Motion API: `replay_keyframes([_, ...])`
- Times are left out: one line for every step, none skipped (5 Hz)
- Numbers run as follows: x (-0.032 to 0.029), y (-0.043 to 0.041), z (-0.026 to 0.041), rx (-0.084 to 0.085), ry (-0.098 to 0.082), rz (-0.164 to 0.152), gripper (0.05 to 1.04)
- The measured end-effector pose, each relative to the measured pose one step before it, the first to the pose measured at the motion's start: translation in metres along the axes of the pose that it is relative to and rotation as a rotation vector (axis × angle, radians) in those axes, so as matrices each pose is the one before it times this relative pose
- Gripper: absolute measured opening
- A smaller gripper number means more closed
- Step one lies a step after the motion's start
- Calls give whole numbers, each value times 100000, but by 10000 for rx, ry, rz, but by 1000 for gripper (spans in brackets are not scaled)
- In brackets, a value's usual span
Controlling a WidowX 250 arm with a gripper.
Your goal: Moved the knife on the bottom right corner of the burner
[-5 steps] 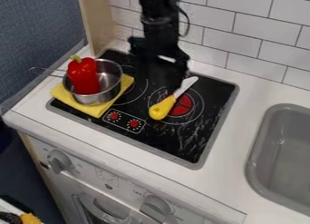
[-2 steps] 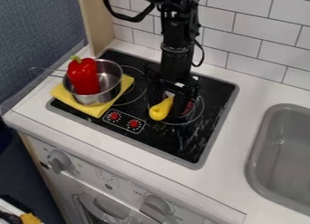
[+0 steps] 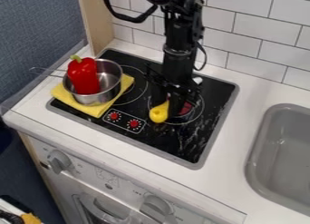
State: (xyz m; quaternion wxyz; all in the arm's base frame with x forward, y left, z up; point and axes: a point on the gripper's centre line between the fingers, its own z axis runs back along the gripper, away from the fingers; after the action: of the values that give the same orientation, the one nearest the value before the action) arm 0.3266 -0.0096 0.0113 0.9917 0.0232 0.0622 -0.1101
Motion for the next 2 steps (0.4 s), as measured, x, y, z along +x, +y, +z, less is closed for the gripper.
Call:
replay_keyframes([-15,-830,3656,334,-955,-45,419])
replay_keyframes([-483,-2842,2150,-28,-578,-46,419])
